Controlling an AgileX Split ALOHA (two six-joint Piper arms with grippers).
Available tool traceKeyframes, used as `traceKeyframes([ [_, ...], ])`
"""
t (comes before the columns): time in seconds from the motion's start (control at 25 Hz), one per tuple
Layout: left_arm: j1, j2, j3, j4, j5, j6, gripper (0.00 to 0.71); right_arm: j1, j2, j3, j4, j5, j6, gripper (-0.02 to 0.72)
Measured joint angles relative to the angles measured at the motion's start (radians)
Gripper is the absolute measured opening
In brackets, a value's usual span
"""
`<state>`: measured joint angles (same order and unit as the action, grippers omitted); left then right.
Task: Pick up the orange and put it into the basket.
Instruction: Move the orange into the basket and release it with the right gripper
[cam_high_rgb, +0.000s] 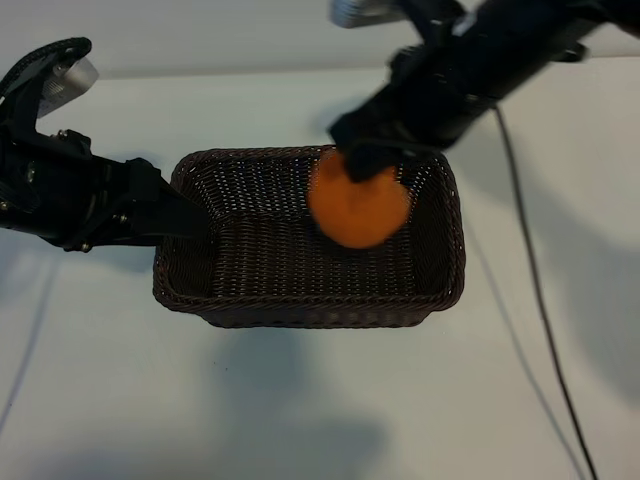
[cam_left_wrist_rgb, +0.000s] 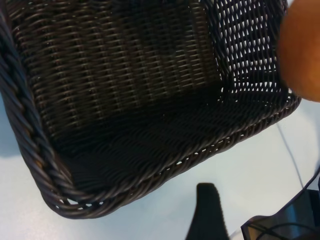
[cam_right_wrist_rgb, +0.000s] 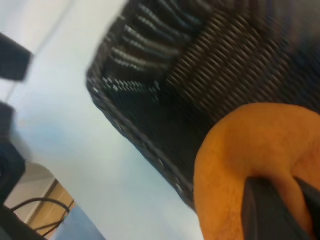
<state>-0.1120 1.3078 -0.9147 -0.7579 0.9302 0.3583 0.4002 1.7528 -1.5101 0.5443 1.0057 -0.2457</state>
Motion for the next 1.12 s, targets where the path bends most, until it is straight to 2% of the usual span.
traceKeyframes([
  [0.16,0.000,0.000,0.000,0.000,0.003,0.000,0.570,0.023,0.061,-0.069,-0.033,-0.004,0.004,0.090],
  [0.36,0.000,0.000,0.000,0.000,0.004,0.001,0.570,0.024,0.114,-0.073,-0.190,0.020,0.028,0.090],
  [0.44,0.000,0.000,0.000,0.000,0.003,0.001,0.570,0.024,0.127,-0.073,-0.221,0.033,0.031,0.088],
  [1.12,0.000,0.000,0.000,0.000,-0.004,0.009,0.570,0.025,0.221,-0.073,-0.222,0.048,0.023,0.088],
])
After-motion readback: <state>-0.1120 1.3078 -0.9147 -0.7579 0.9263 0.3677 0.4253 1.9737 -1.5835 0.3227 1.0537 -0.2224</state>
